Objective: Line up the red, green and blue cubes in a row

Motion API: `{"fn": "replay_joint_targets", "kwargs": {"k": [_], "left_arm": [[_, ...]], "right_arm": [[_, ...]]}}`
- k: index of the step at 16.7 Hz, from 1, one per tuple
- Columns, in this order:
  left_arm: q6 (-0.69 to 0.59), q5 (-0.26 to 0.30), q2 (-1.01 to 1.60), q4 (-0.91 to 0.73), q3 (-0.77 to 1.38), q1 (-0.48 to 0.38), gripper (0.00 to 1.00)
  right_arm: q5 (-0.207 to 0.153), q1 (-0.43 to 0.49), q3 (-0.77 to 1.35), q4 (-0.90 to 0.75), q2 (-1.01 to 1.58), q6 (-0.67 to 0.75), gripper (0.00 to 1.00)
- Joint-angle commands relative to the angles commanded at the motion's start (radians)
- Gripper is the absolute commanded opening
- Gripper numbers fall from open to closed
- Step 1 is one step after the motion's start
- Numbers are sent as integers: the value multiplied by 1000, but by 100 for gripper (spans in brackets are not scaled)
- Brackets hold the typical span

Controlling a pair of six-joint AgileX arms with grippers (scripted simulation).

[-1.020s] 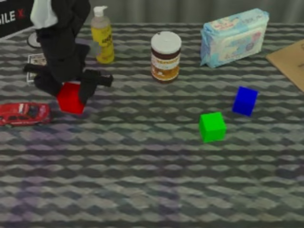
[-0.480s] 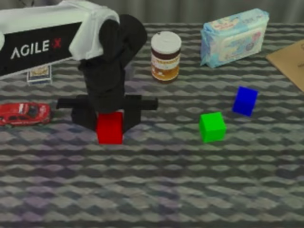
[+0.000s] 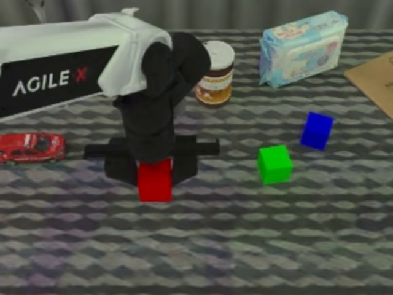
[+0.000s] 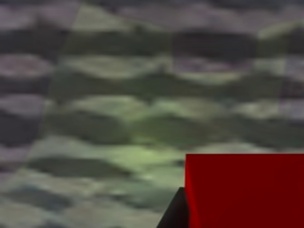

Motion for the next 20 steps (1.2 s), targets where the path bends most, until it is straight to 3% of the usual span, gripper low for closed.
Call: {"fn": "replay_joint_targets", "kwargs": {"k": [9,13,20], "left_arm": [[0,0,87,245,-152,-2,0],[0,0,93,256,-161,-3,0],[0,0,93,256,-161,-3,53]], "right_arm": [[0,0,0,0,0,0,100],[0,0,0,0,0,0,100],[0,0,0,0,0,0,100]]}}
